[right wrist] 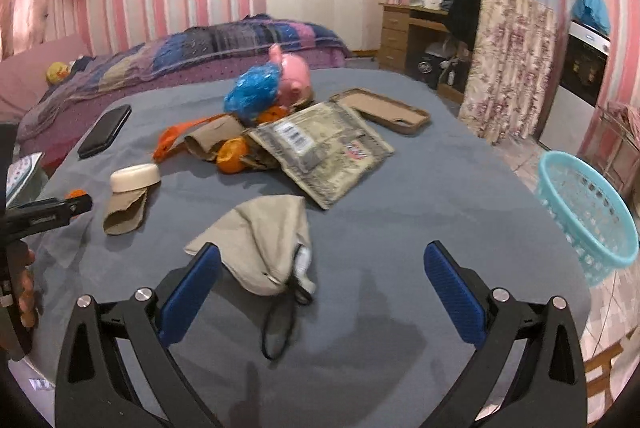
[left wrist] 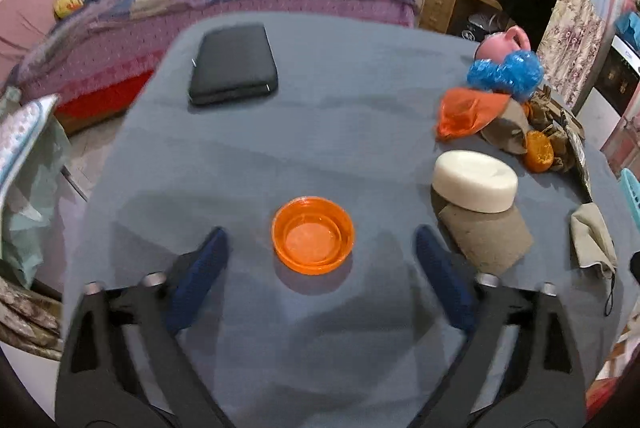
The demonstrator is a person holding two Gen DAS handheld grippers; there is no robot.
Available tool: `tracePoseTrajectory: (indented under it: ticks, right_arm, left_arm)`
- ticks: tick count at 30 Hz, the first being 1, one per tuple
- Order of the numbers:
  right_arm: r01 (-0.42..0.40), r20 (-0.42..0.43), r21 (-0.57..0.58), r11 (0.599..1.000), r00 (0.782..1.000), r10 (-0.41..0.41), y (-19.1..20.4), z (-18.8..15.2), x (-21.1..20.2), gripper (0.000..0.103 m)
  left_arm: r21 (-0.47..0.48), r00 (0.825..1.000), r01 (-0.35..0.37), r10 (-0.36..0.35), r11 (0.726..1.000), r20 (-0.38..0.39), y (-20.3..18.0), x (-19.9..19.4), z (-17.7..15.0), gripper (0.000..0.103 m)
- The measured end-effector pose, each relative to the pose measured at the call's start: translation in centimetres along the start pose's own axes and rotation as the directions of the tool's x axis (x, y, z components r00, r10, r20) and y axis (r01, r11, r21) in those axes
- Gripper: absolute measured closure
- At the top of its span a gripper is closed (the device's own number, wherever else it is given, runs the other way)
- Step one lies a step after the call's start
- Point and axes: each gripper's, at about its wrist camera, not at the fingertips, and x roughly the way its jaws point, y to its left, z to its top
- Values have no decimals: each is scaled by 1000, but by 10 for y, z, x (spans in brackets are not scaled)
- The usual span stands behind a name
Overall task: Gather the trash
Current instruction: 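Grasp the beige face mask with the right gripper while the left gripper approaches the orange cap, then carry mask and orange cap to the blue basket and open both grippers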
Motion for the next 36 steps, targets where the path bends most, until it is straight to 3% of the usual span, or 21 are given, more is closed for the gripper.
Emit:
tracePoseTrajectory:
  ticks: [2, 4, 6, 9, 10, 12, 14, 20, 26, 31, 36]
  right_arm:
    - [-26, -13, -19, 999, 1000, 26, 8, 2, 8, 4]
    - [-27, -38, -39, 999, 999, 26, 14, 4, 20, 4]
    - [-41, -81, -46, 998, 996, 37, 18, 3, 35, 7]
    - [-112, -151, -53, 992, 983, 103, 24, -2, 53, 40]
    - [-127, -149, -57, 990, 982, 117, 25, -4, 54, 43]
    - [-152, -127, -89, 984, 982, 140, 31, -3, 50, 66]
    - [-154, -101, -112, 982, 985, 143, 33, -1, 41, 81]
    - [-197, -22, -60, 979, 980, 196, 1, 14, 5, 85]
    - [-162, 65, -27, 986, 984, 164, -65, 37, -29, 85]
    - [-60, 107, 20, 998, 993, 57, -140, 55, -42, 85]
    - [58, 136, 136, 989, 988, -76, -225, 53, -44, 85]
  left_arm:
    - [1, 1000, 6, -6, 1000, 4, 0, 1, 2, 31]
    - [19, 1000, 17, -17, 1000, 10, -2, 1, 2, 52]
    - [35, 1000, 10, -10, 999, 0, -4, 1, 2, 64]
    - [38, 1000, 8, -9, 999, 7, -4, -4, 2, 64]
    - [40, 1000, 5, -5, 999, 20, -5, -7, 3, 64]
    - [44, 999, -14, 12, 999, 50, -6, -16, 5, 64]
    - [36, 997, -25, 22, 999, 74, -9, -25, 10, 64]
    - [86, 986, -57, 43, 995, 164, -44, -55, 24, 64]
    - [157, 972, -11, -26, 988, 232, -107, -74, 39, 64]
    - [242, 957, 58, -123, 969, 262, -178, -80, 46, 64]
    - [303, 934, 140, -228, 943, 276, -255, -73, 49, 64]
